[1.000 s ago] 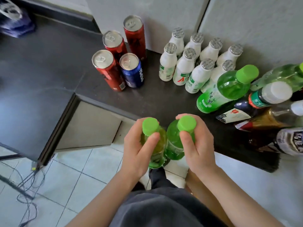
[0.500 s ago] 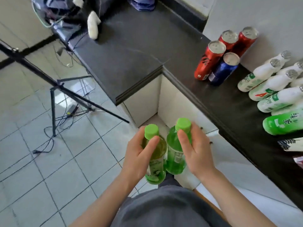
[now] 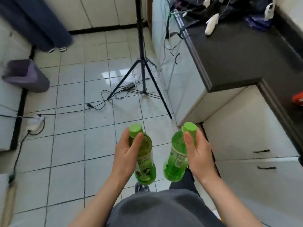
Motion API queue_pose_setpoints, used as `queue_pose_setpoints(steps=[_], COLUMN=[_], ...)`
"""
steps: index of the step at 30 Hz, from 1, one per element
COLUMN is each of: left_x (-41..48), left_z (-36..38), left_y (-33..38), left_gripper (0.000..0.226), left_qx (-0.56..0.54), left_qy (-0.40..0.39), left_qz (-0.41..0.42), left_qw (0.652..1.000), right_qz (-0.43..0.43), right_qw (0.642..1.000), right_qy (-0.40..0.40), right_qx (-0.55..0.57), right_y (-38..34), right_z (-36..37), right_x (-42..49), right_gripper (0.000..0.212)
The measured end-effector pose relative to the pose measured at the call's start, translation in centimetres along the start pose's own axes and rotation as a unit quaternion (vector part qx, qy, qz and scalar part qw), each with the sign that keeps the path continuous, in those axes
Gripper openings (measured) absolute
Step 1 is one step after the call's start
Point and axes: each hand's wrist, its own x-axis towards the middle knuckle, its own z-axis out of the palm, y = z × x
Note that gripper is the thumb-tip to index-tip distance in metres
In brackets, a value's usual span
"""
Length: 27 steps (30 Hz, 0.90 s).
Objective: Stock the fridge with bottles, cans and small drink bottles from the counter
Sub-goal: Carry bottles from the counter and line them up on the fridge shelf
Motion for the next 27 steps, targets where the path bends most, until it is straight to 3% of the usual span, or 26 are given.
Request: queue_pose_setpoints(steps=[2, 7, 11, 13, 20, 24, 27], left_x=[-0.7, -2.8, -4.6, -4.9, -7.3, -8.5, -9.4], left_z=[-3.7, -11.2, -16.6, -17.5, -29.2, -36.9, -42.3], left_y=[-0.4, -2.4, -5.0, -5.6, -7.9, -7.1, -7.2], left_gripper=[0.01, 0.035, 0.024, 0.019, 0.009, 0.022, 0.02], left_qx=[-0.013, -0.035, -0.077, -0.101, -0.148, -0.118, -0.098], left_qy=[0.042, 0.161, 0.283, 0.305, 0.497, 0.579, 0.626], left_qz=[-0.004, -0.003, -0.039, -0.058, -0.095, -0.09, -0.09], left_qw=[0.999, 0.986, 0.955, 0.945, 0.85, 0.802, 0.768], right_qz=[-0.023, -0.074, -0.091, -0.093, -0.123, -0.159, -0.189], right_qw=[0.999, 0.987, 0.969, 0.967, 0.909, 0.862, 0.824], right_qy=[-0.036, -0.137, -0.225, -0.236, -0.399, -0.481, -0.535], right_qx=[-0.01, -0.025, -0.035, -0.029, -0.017, -0.014, -0.001], right_y=[-1.7, -5.3, -7.4, -7.8, -12.5, -16.9, -20.2], right_z=[3.0, 10.2, 17.1, 18.8, 35.7, 45.6, 52.2], right_x=[-0.3, -0.4, -0.4, 0.0, -0.3, -1.8, -3.7], right_gripper=[0.041, 0.058, 0.04, 0.03, 0.025, 0.019, 0.022])
